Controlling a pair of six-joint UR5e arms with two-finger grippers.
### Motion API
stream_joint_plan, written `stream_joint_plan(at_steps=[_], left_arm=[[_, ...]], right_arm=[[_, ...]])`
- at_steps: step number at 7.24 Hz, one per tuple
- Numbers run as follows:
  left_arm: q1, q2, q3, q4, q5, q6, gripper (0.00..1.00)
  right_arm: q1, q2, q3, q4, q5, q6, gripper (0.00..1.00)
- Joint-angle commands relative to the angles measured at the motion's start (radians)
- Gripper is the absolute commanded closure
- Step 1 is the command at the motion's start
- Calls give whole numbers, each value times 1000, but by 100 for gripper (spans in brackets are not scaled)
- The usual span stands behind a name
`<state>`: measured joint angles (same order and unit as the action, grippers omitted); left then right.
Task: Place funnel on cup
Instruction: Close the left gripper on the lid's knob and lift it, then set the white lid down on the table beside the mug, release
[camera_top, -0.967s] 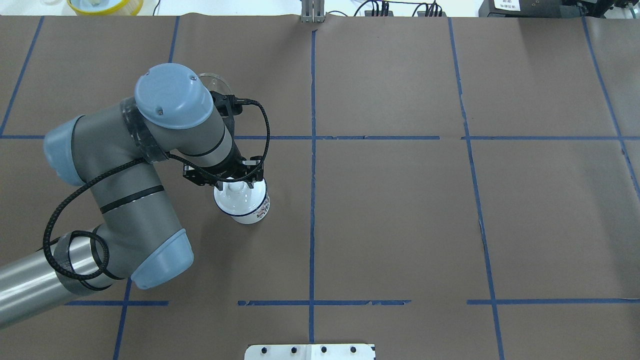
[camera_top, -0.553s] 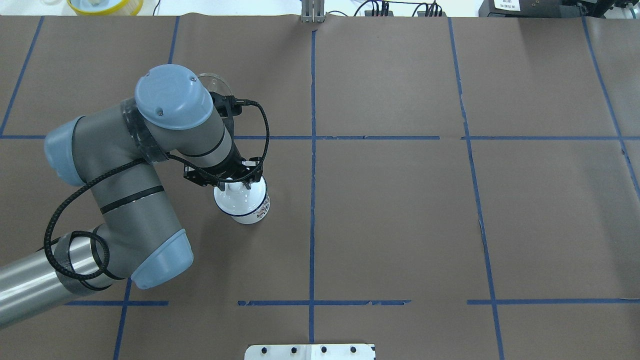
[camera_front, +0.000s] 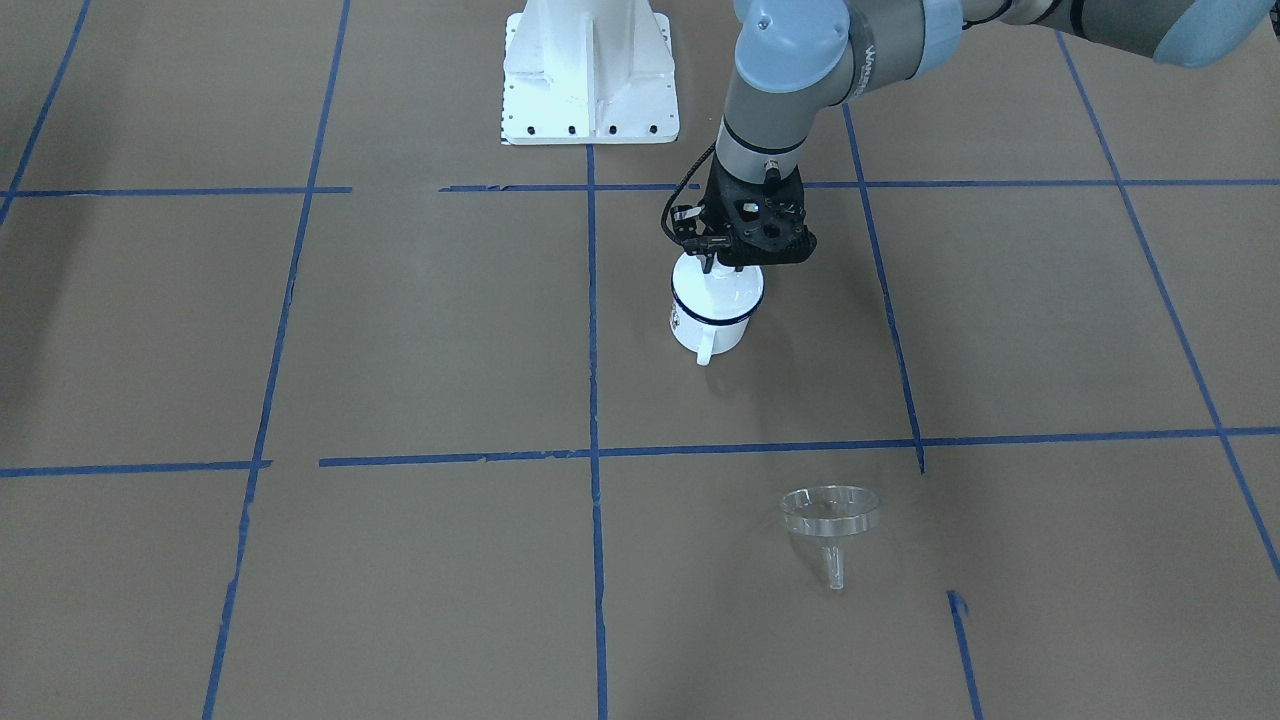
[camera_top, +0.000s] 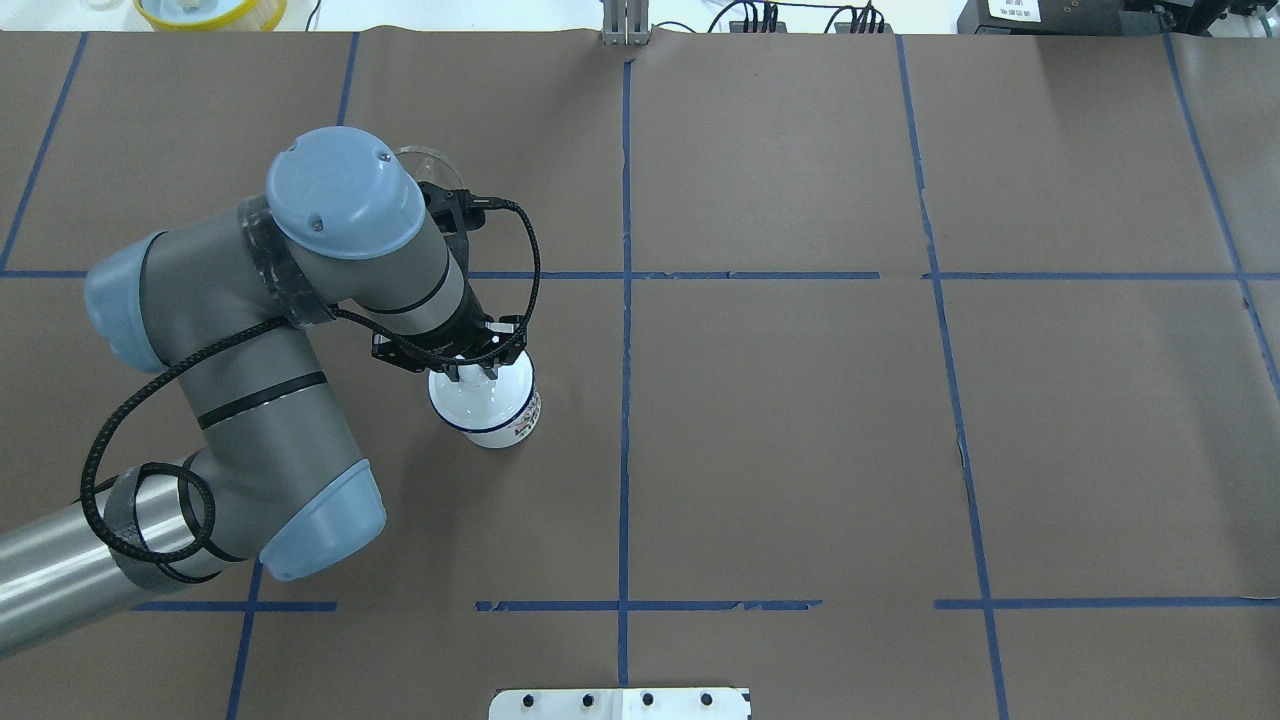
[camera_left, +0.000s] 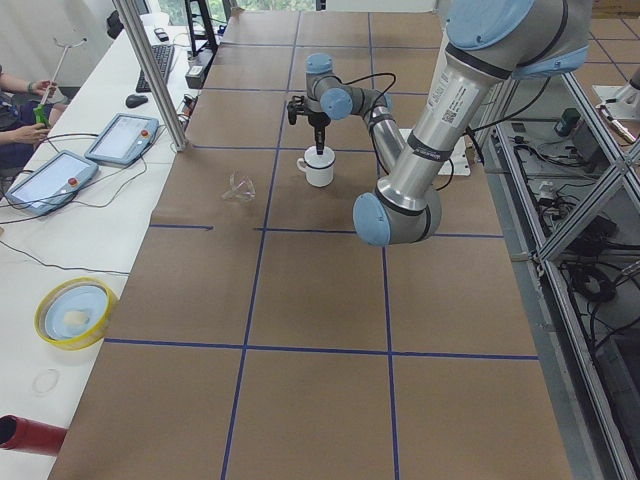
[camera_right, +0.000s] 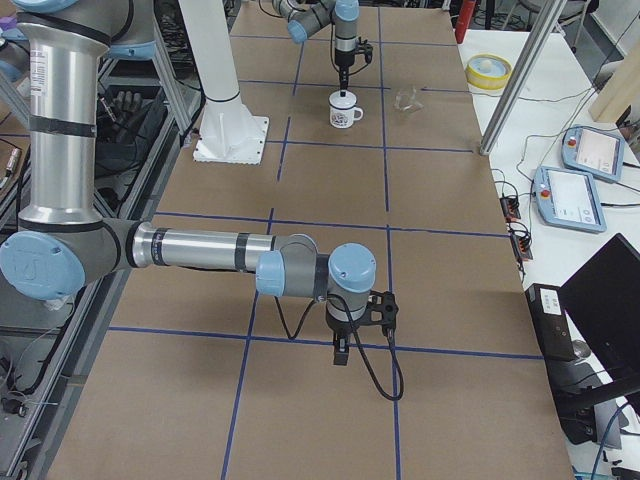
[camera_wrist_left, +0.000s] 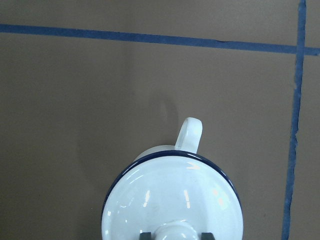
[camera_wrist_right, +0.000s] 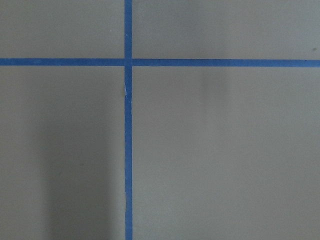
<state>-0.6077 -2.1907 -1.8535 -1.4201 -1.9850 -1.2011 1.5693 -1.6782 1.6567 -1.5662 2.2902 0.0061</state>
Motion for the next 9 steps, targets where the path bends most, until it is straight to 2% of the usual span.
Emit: stream_joint_plan(at_steps=[1,2,3,4,5,6,7,9], left_arm=[[-12,3,-60,24,-2,1,100],[-24,2,-129,112,-2,9,100],[-62,11,-168,150,2,18,100],[-85,70,-211,141,5,44,100],[-86,206,-272,37,26,63,100],[-78,336,-259,-144,66,57,100],[-75,385,-200,-269,67,55,100],[-70,382,-51,-365,69,60,100]], right_arm=[[0,0,0,0,0,0,0],[0,0,0,0,0,0,0],[0,0,0,0,0,0,0],[0,0,0,0,0,0,0],[0,0,0,0,0,0,0],[0,0,-1,0,0,0,0],[0,0,-2,0,0,0,0],[0,0,0,0,0,0,0]])
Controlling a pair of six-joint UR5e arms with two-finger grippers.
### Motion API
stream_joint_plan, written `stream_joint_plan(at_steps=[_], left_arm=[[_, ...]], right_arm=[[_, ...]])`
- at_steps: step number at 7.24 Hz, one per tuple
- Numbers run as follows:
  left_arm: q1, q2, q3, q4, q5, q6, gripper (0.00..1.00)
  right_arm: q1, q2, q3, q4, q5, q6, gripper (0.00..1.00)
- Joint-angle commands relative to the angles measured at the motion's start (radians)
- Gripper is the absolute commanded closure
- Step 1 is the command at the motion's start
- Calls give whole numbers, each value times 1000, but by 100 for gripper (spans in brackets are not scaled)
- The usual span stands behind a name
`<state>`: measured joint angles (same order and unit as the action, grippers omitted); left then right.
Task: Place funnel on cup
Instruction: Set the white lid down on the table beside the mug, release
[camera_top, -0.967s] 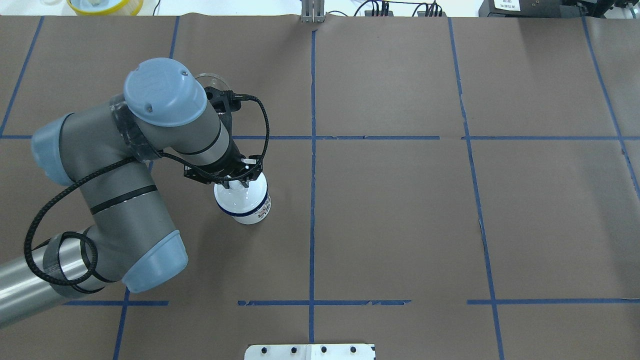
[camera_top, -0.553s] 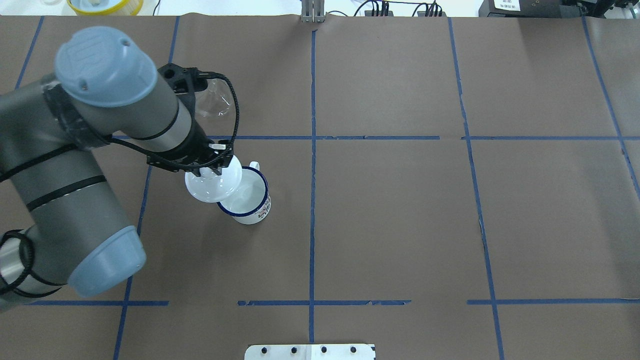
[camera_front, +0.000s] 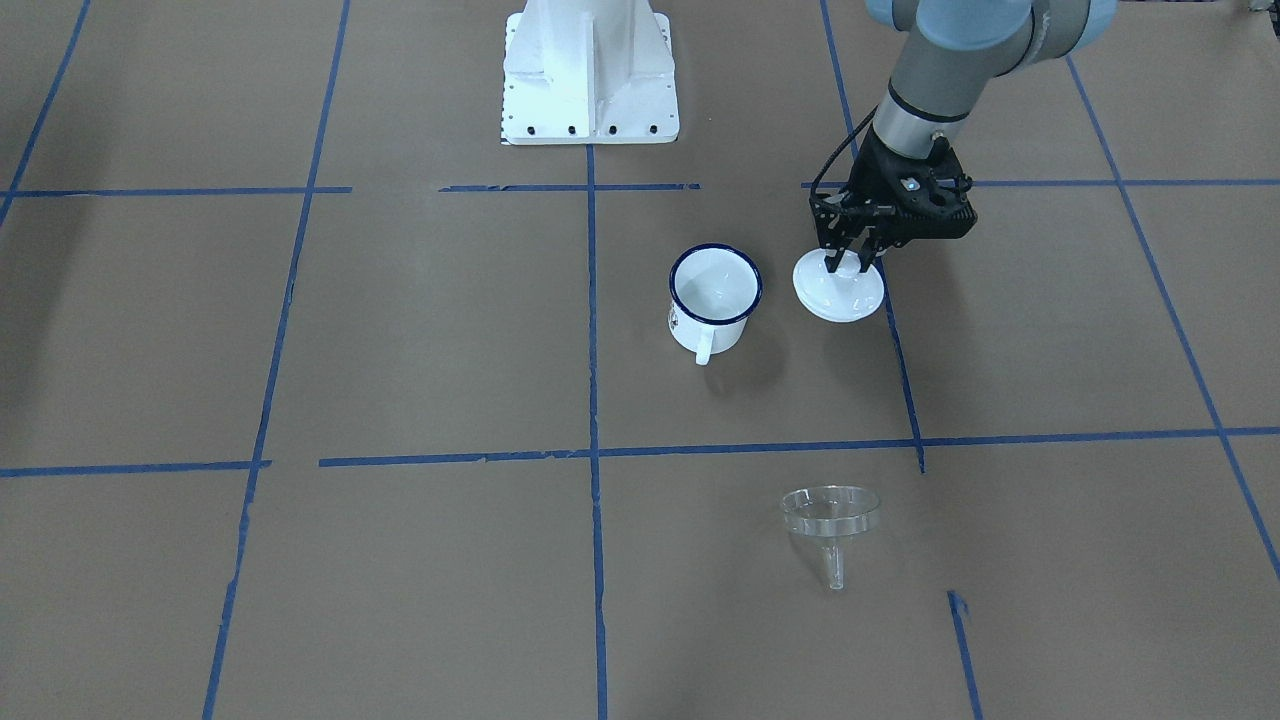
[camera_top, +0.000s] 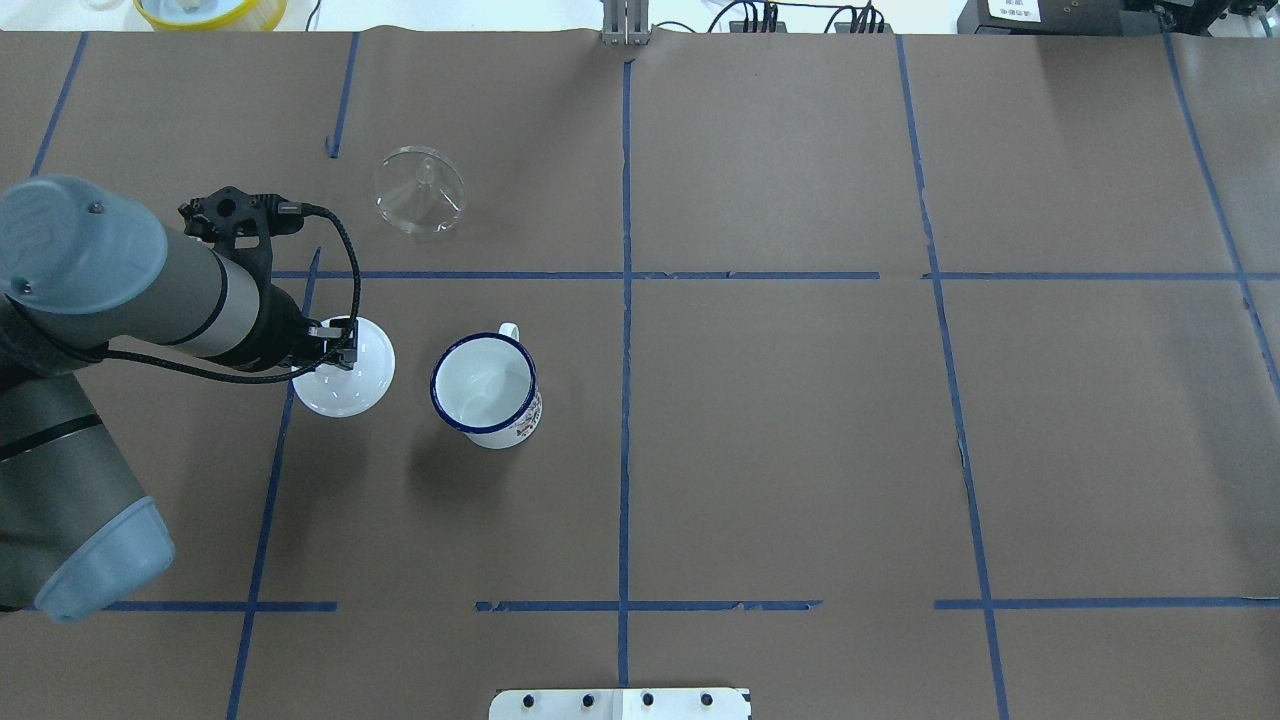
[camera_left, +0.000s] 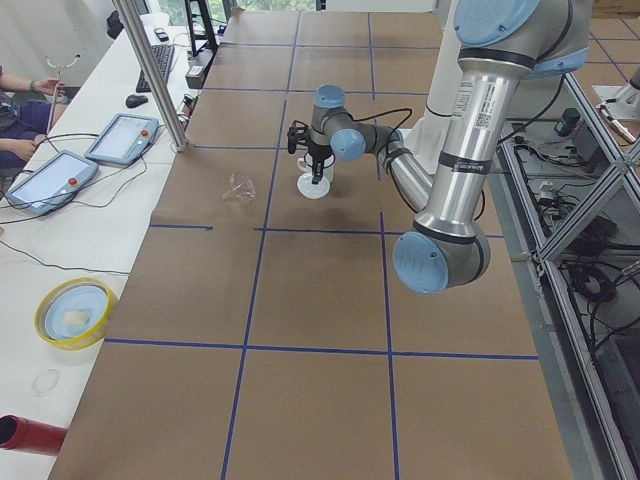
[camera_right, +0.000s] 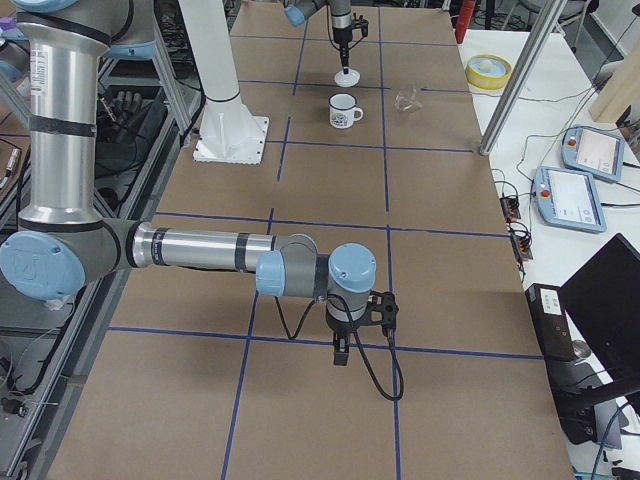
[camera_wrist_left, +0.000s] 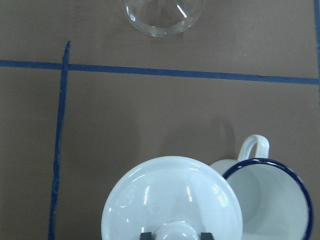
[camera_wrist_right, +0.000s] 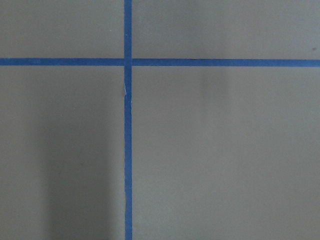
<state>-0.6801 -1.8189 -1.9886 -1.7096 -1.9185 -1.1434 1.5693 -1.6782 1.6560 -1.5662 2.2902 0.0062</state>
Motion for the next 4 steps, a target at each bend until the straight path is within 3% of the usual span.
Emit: stream_joint_plan(at_steps=[1,2,3,4], left_arm=[[2,13,143,-114,3,7,100],[2,10,163,-120,1,11,100],[2,9,165,-120,1,11,91],[4,7,166,-120,1,11,34]], right_arm=[[0,0,-1,0,0,0,0],[0,0,1,0,0,0,0],[0,0,1,0,0,0,0],[0,0,1,0,0,0,0]])
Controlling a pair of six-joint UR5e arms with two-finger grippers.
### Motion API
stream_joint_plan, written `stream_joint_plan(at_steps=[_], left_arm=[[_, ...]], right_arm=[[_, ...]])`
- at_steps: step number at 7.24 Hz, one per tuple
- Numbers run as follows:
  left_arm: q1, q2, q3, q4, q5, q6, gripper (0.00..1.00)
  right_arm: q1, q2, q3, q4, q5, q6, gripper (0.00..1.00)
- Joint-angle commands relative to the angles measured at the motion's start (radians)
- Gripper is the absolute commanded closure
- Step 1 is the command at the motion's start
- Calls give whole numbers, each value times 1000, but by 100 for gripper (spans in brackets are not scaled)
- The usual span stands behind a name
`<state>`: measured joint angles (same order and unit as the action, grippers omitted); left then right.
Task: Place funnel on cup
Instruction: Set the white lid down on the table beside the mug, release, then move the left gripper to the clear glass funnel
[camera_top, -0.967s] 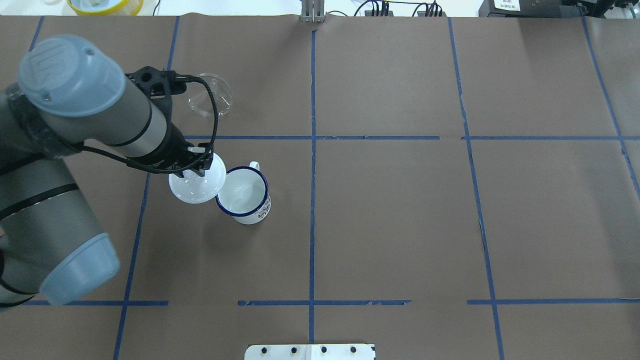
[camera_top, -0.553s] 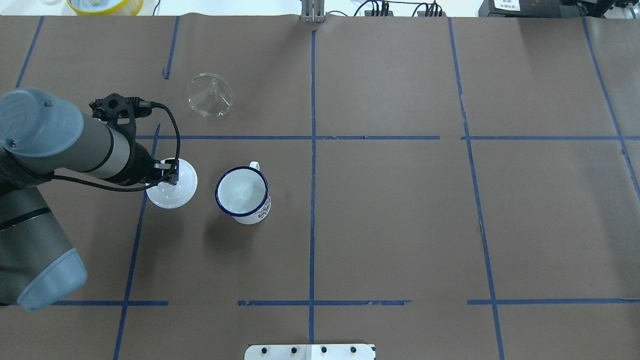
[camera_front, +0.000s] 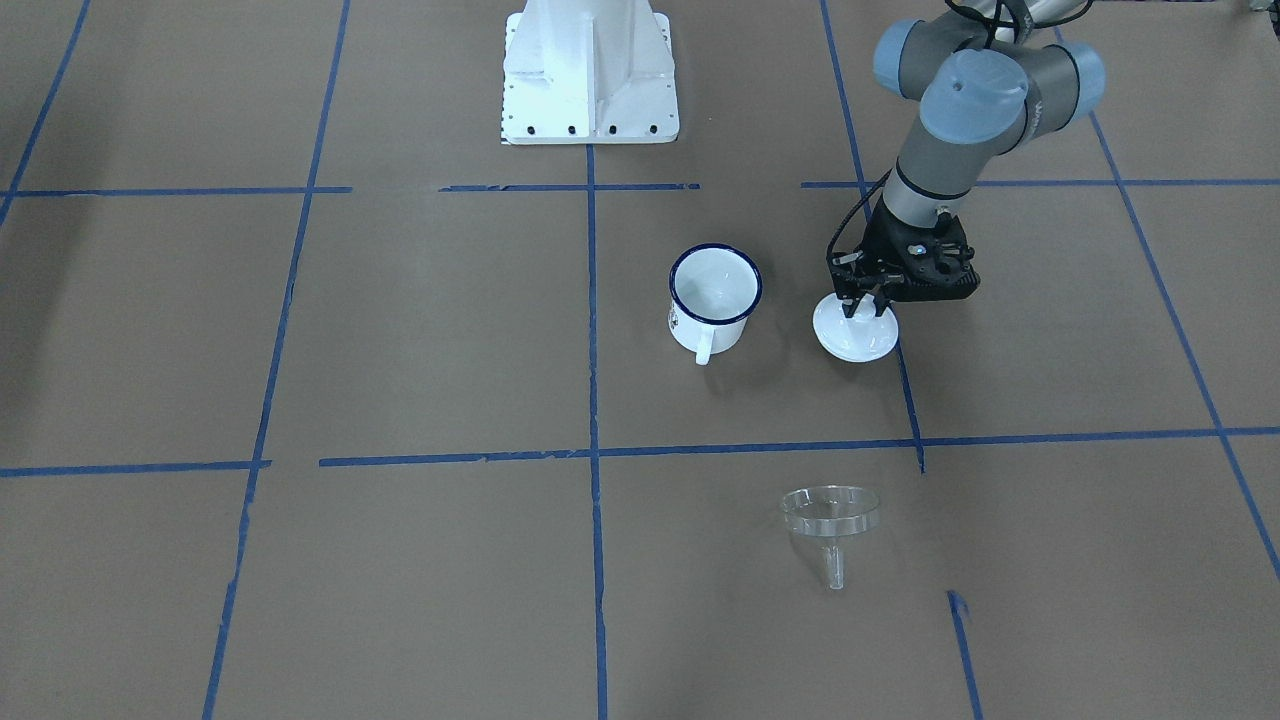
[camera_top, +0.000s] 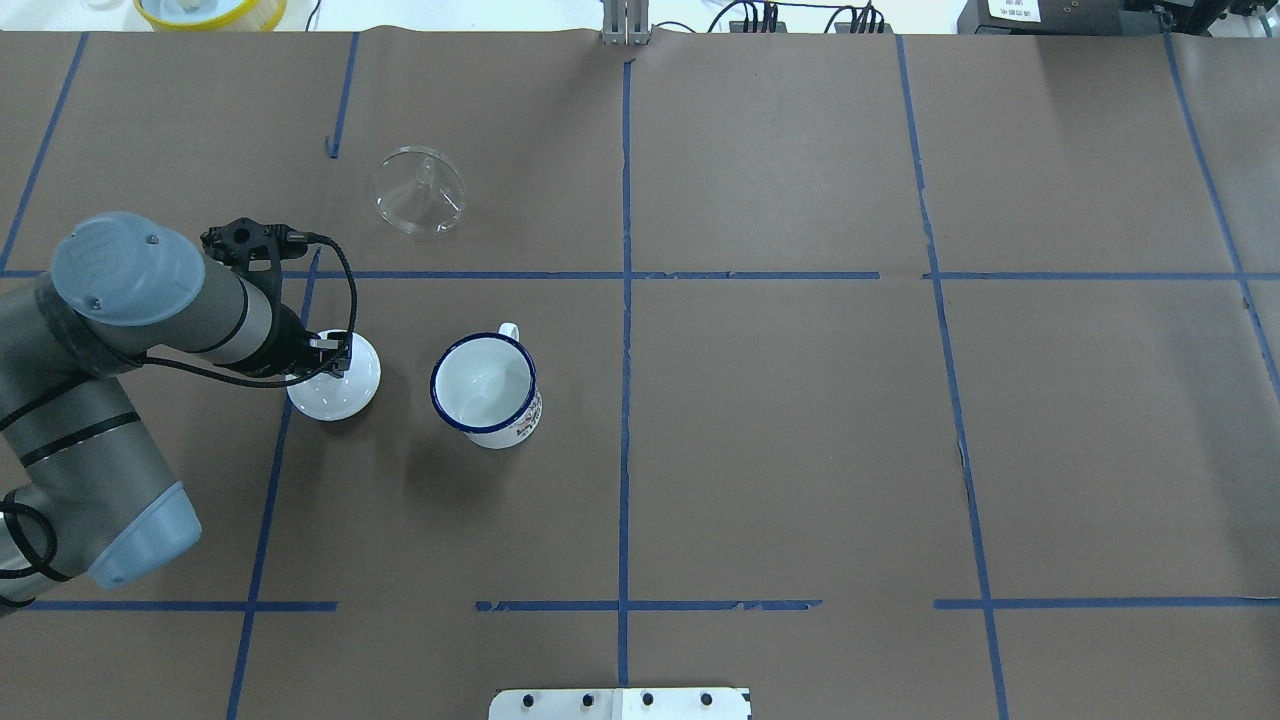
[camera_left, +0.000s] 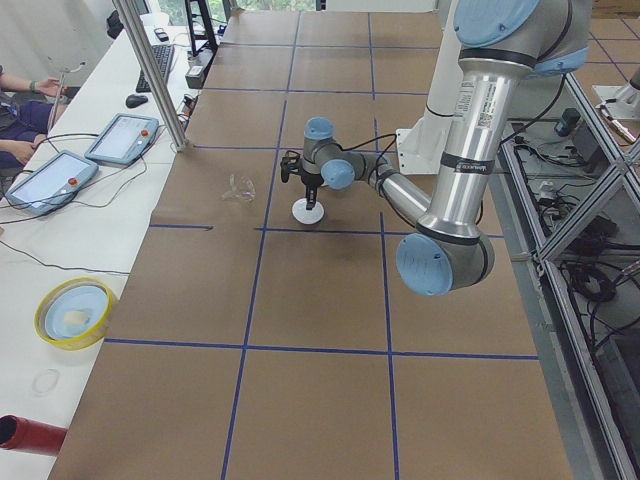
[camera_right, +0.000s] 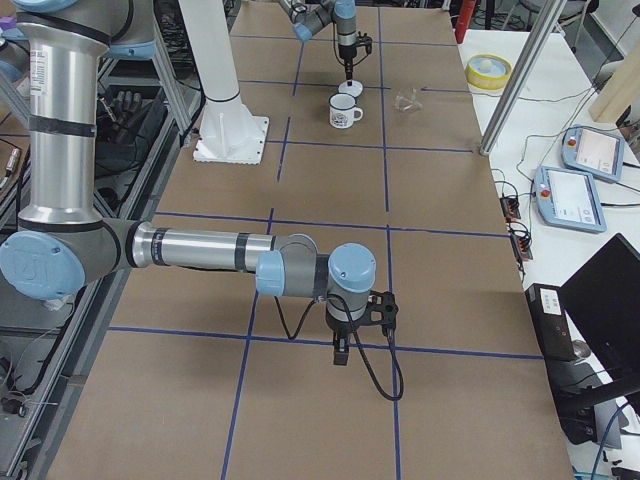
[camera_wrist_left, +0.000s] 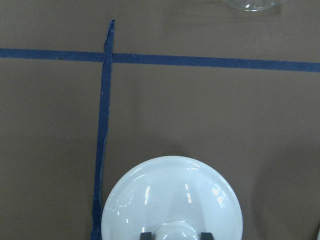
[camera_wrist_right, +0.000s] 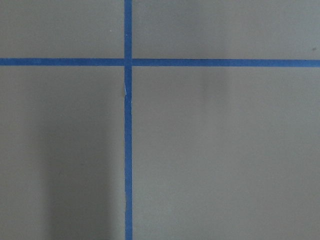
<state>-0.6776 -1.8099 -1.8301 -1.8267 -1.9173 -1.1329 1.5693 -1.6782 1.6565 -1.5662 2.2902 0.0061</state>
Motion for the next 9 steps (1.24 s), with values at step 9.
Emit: stream_joint_plan(at_steps=[9], left_arm=[[-114,-237,64,23,4,-602,0]], right_arm=[[0,0,0,0,0,0,0]])
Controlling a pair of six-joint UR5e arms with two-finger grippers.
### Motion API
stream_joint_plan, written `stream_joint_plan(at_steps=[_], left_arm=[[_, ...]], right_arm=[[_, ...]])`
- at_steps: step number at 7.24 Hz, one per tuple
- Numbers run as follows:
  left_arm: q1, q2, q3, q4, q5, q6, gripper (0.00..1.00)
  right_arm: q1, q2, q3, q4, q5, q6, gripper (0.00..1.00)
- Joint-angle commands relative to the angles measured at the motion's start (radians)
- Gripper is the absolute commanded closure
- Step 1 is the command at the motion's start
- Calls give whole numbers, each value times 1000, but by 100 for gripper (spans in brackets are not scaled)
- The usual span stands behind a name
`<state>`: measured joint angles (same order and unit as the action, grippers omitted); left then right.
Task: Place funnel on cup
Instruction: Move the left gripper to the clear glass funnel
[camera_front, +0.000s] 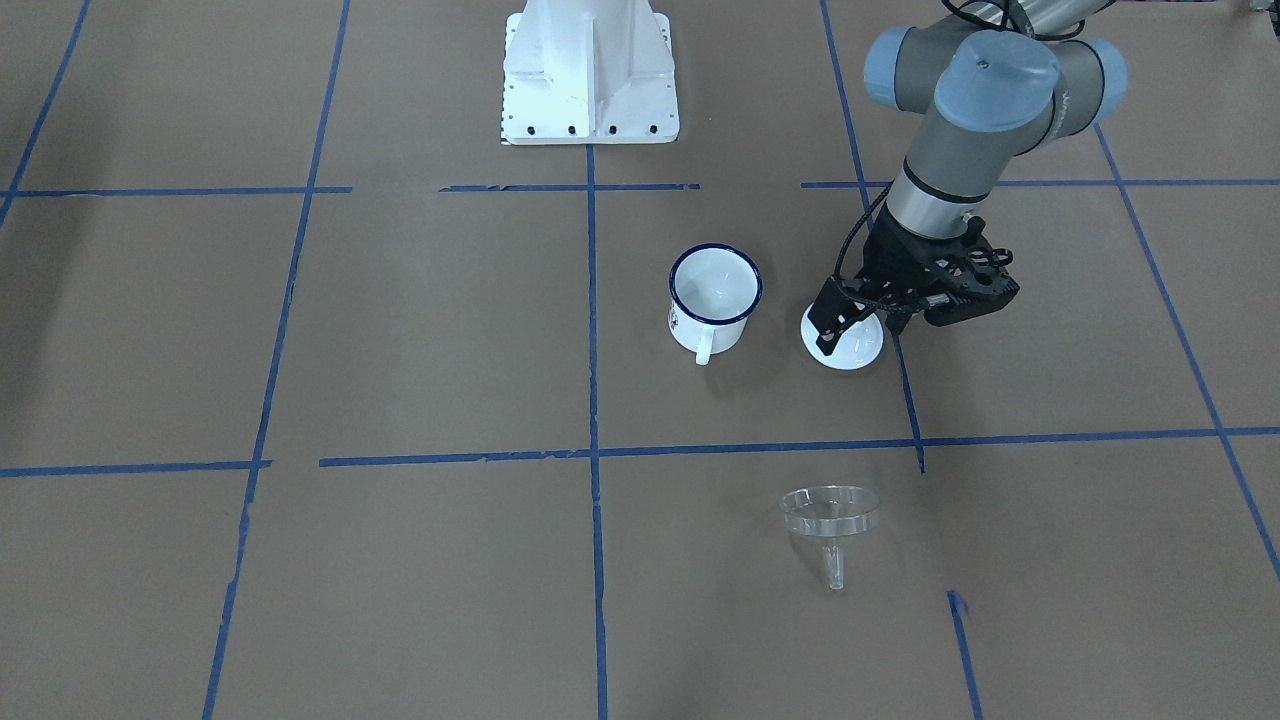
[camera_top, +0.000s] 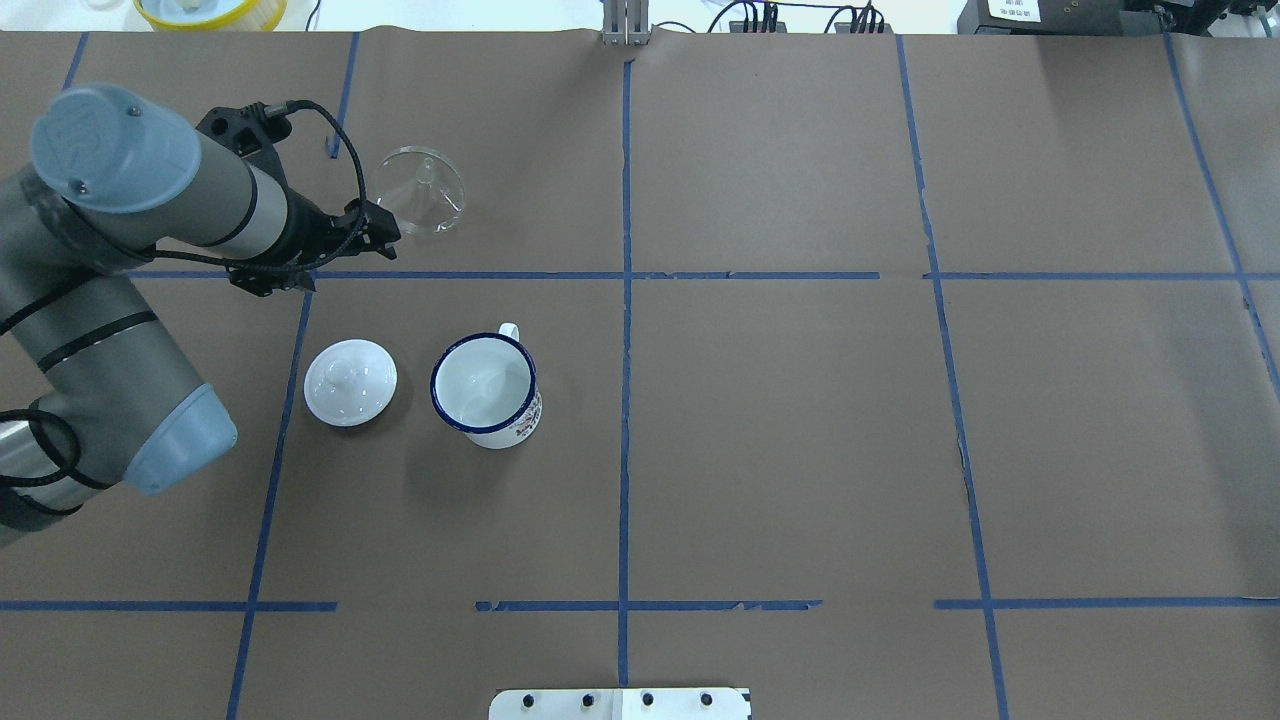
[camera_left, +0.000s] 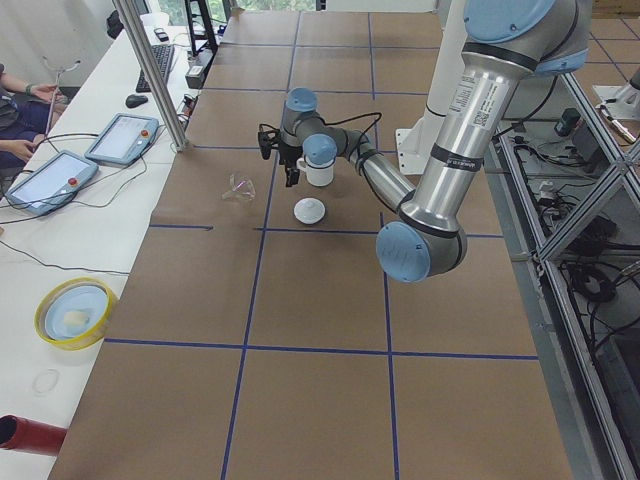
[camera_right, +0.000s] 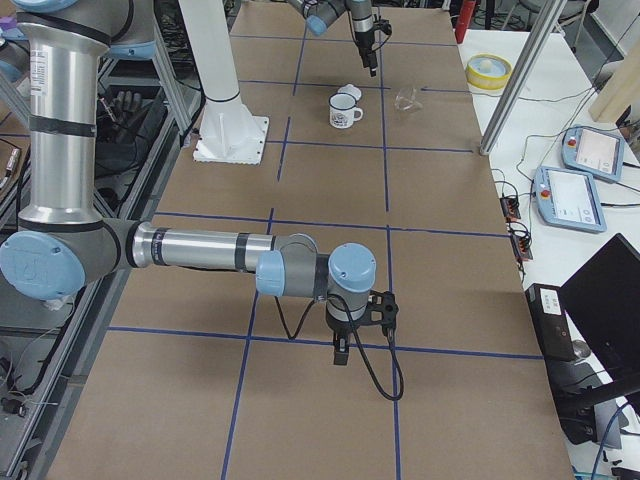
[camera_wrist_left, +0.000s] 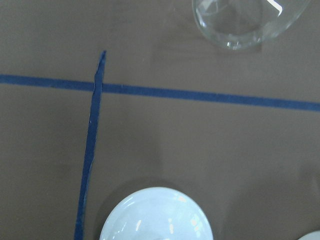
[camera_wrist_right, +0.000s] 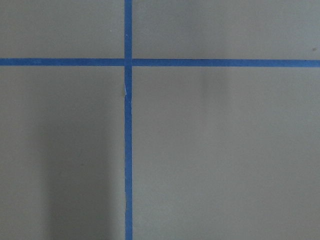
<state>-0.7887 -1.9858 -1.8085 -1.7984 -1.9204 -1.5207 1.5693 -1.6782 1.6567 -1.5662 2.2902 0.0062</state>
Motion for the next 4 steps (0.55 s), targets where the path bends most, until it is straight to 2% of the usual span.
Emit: stream_joint_plan(at_steps=[1,3,4], left_arm=[[3,-133,110,-12,94,-361,0],[17,-197,246,-105,185,-525,0],[28,-221,308,-119,260,-582,0]], right_arm=[[0,0,0,0,0,0,0],[0,0,0,0,0,0,0],[0,0,0,0,0,0,0]])
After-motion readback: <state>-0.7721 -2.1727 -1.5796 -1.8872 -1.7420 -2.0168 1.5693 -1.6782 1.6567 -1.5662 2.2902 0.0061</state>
